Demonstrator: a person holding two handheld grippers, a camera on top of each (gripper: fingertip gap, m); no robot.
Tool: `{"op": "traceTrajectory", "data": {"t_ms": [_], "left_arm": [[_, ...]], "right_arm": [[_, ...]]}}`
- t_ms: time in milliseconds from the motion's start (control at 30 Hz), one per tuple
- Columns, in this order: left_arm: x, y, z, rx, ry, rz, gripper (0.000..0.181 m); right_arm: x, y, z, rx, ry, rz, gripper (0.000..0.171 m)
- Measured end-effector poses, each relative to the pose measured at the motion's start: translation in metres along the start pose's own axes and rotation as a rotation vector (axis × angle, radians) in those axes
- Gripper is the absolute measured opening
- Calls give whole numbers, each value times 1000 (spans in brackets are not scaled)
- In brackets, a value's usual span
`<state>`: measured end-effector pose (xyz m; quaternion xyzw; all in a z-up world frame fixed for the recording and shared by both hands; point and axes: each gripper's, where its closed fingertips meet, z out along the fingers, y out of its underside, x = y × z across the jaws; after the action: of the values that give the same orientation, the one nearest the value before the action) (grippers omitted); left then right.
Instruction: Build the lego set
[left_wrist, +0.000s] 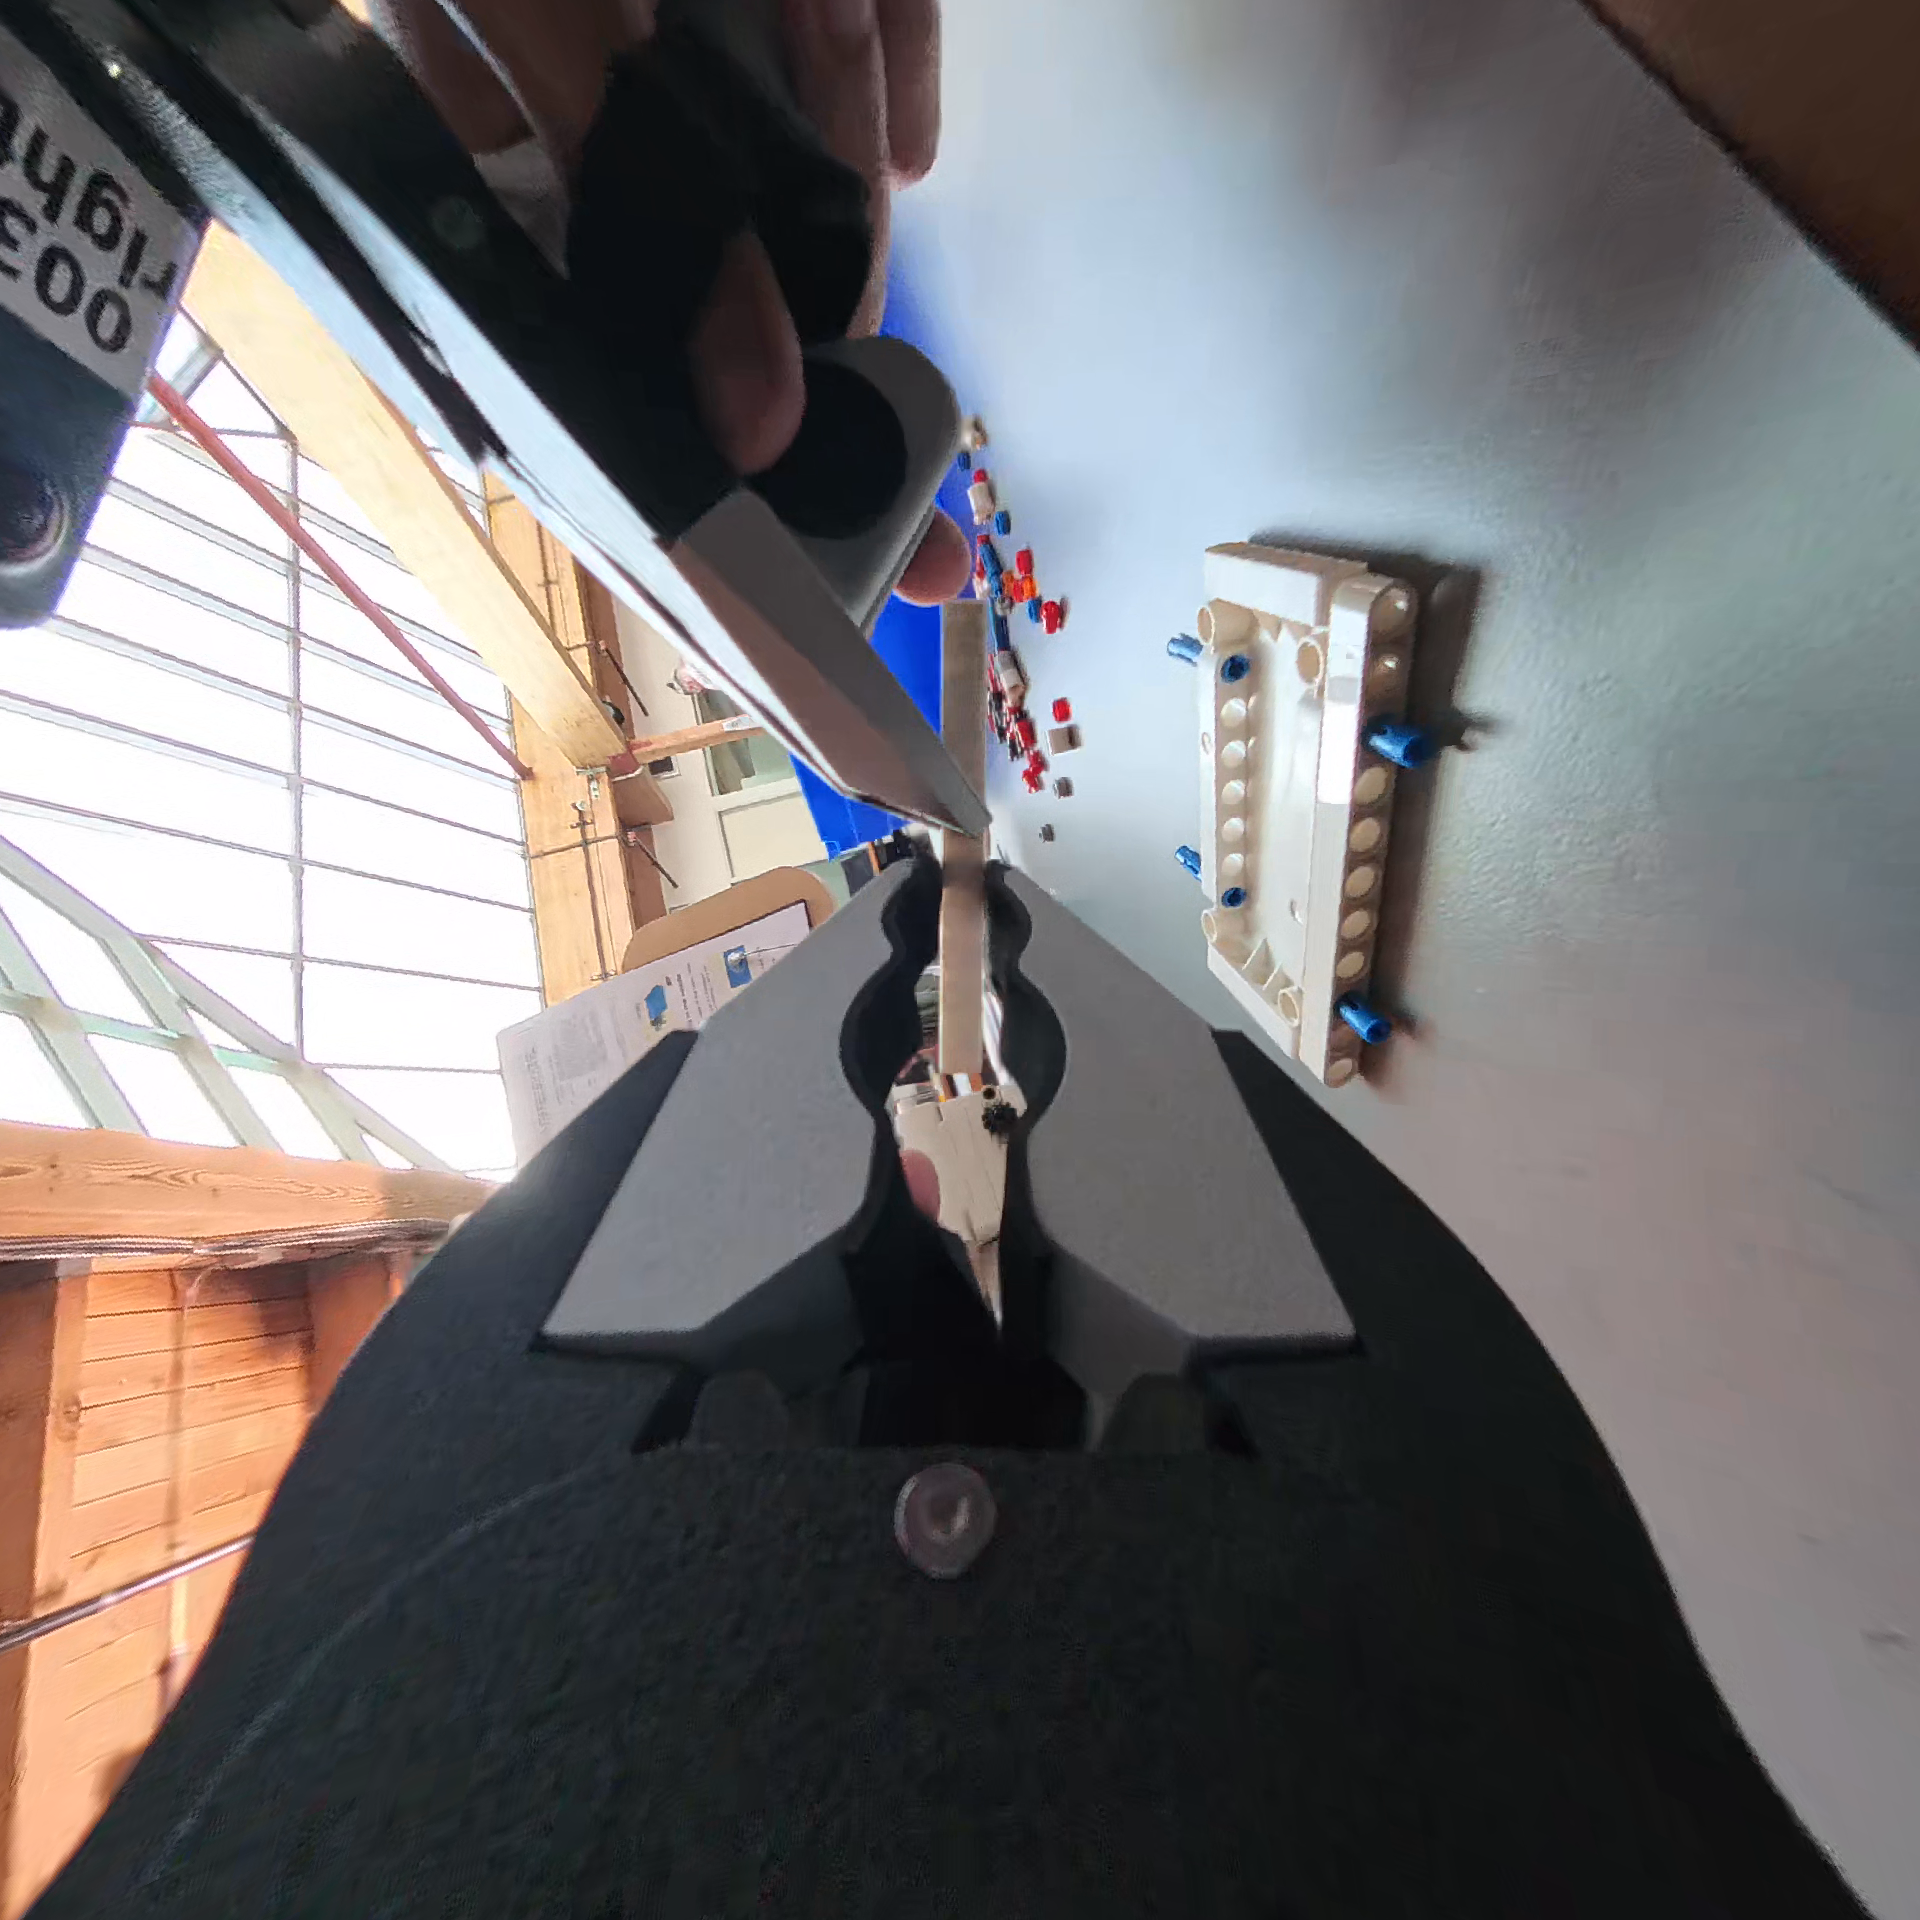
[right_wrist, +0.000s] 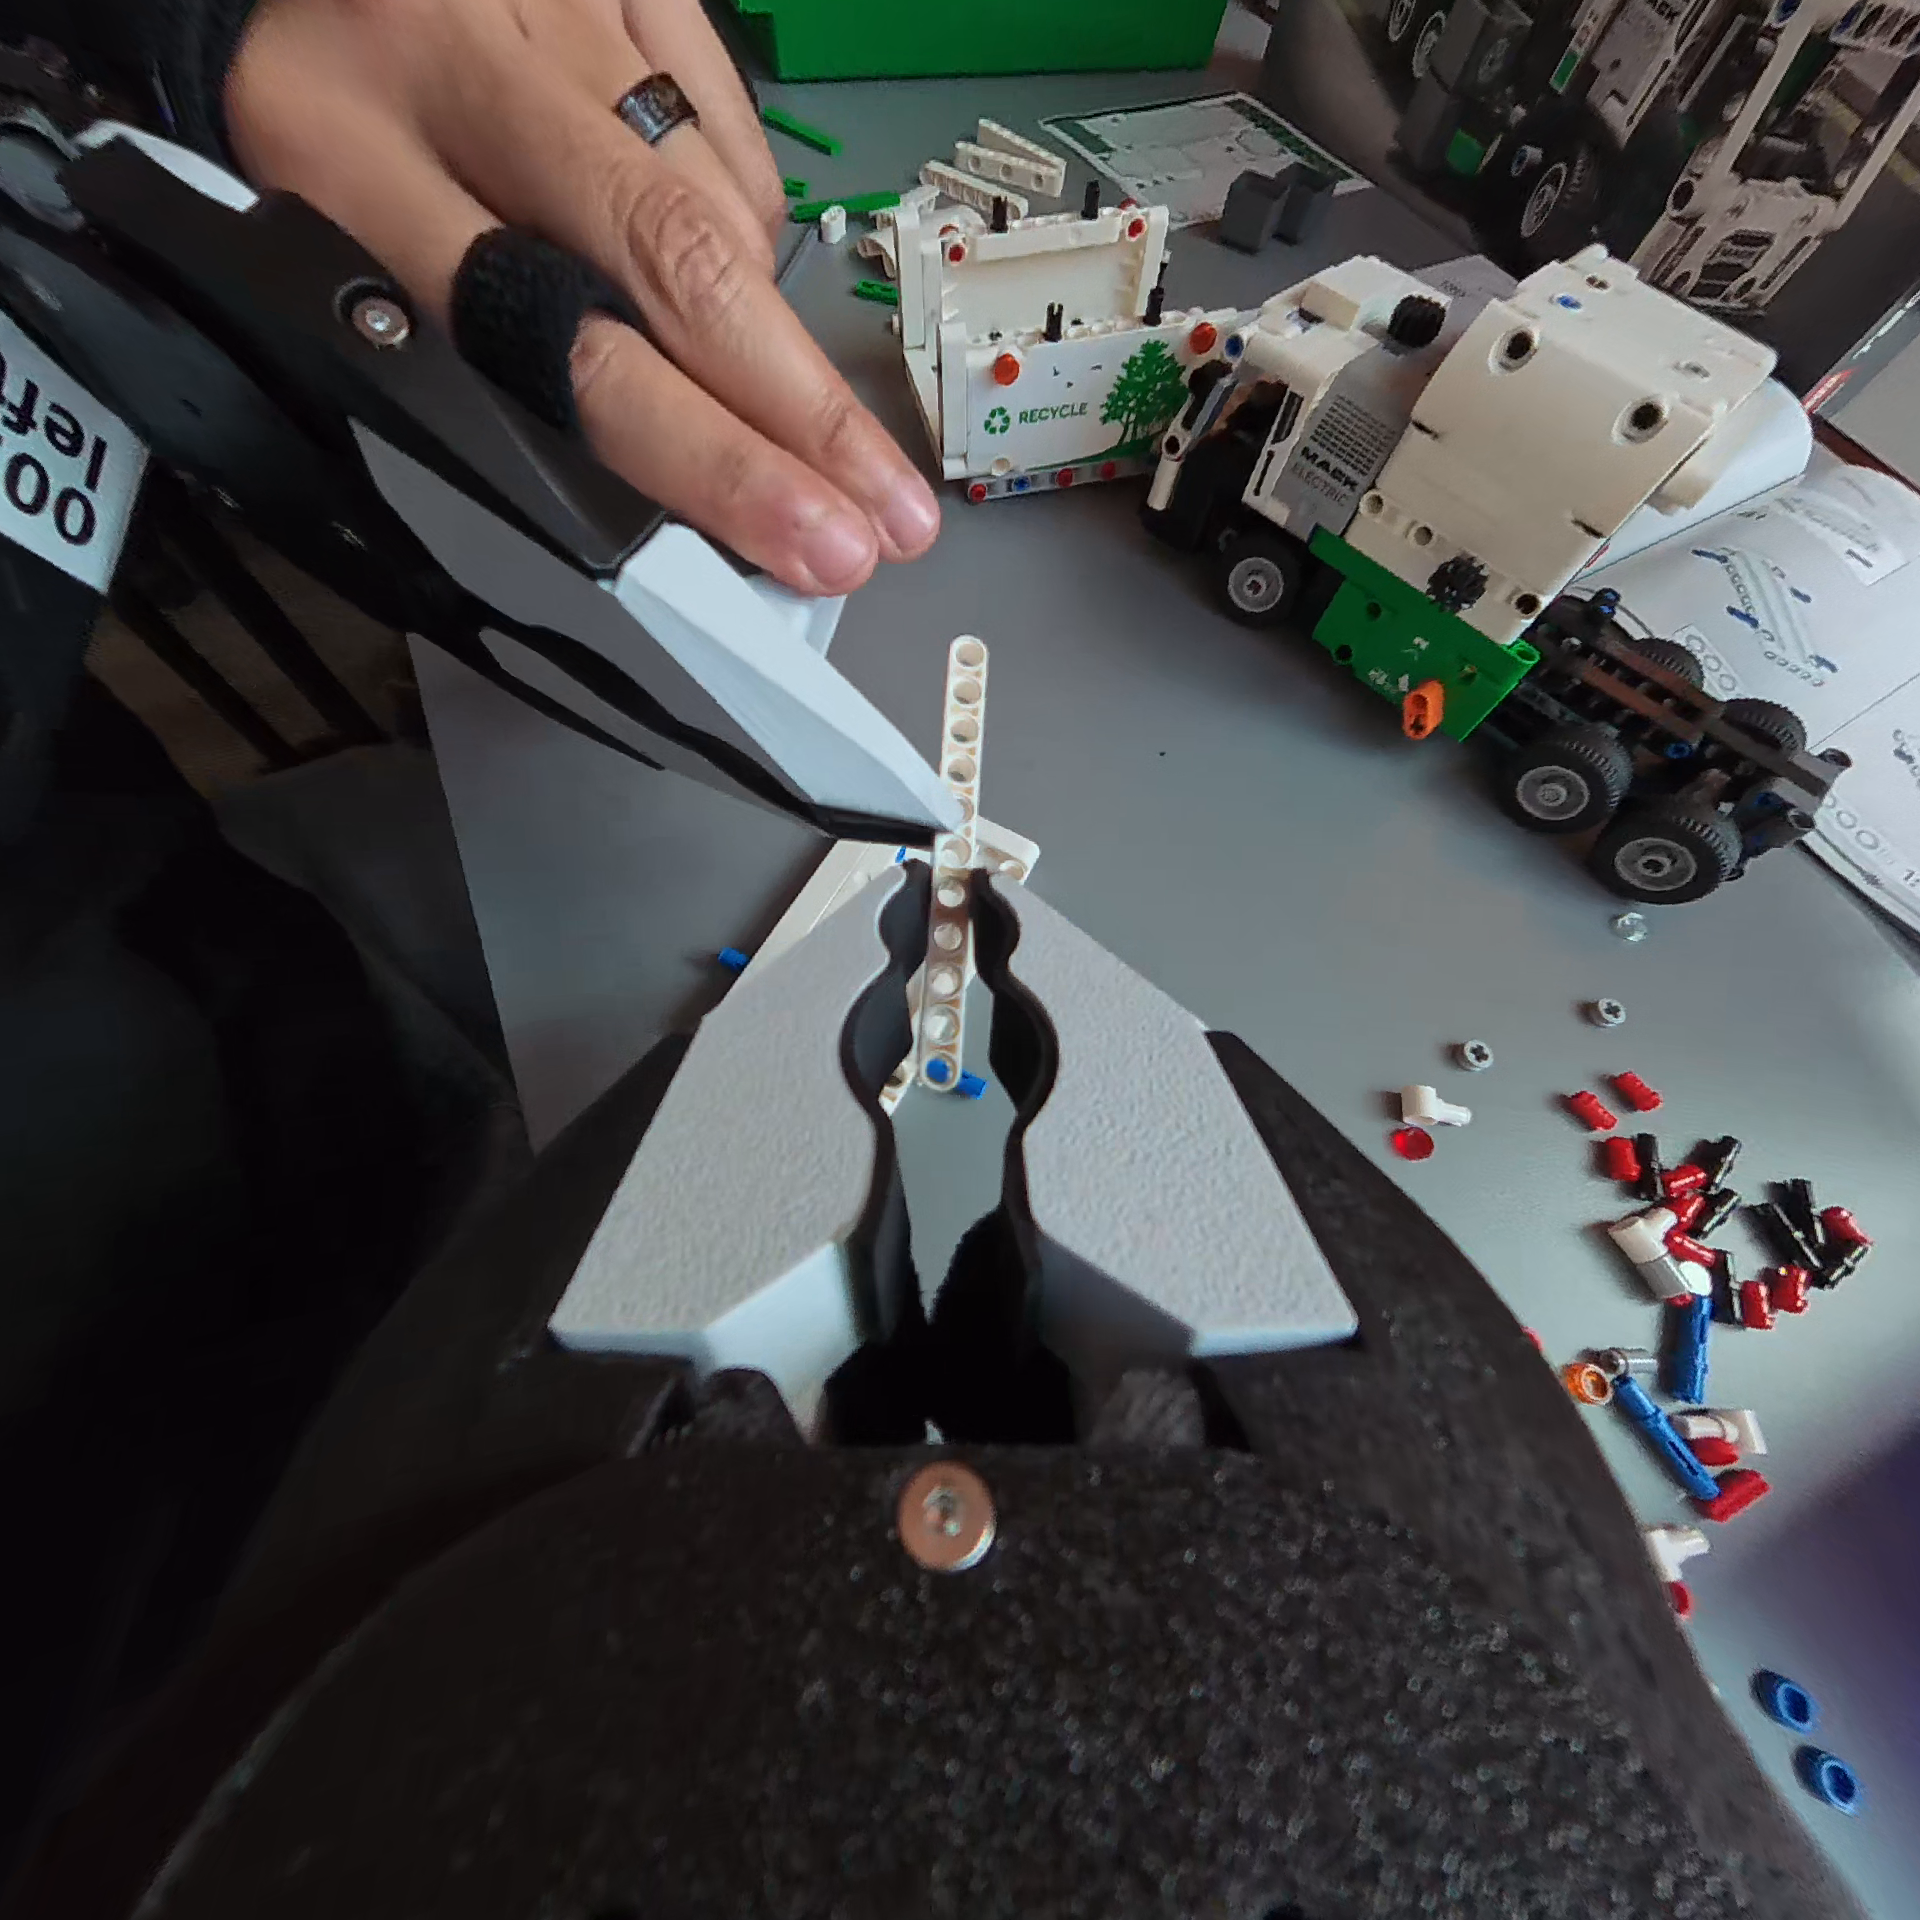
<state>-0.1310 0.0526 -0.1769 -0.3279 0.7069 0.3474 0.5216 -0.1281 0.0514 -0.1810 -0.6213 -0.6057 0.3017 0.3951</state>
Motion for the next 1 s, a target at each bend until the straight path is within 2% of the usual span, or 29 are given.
{"op": "traceTrajectory", "data": {"t_ms": [33, 133, 233, 267, 367, 533, 700, 1000], "left_arm": [[-2, 3, -1, 1, 19, -99, 5], [-16, 20, -5, 40, 97, -551, 16], [-25, 31, -8, 148, 226, -993, 29], [-27, 27, -10, 220, 283, -1106, 30], [-34, 14, -19, 406, 391, -1298, 15], [-31, 6, -23, 513, 504, -1396, 7], [-26, -2, -26, 568, 607, -1419, 5], [-20, -10, -29, 593, 624, -1337, 5]], "right_arm": [[2, -1, -1, 10, 7, 3, 6], [12, -6, -9, 80, 44, 35, 6], [3, -19, -18, 191, -24, 53, 6], [1, -19, -18, 192, -37, 61, 6], [-1, -18, -16, 188, -47, 61, 6], [-8, -10, -9, 133, -89, 66, 7], [-15, -23, -4, 167, -114, 46, 14], [-22, -21, 2, 147, -118, -33, 9]]}}
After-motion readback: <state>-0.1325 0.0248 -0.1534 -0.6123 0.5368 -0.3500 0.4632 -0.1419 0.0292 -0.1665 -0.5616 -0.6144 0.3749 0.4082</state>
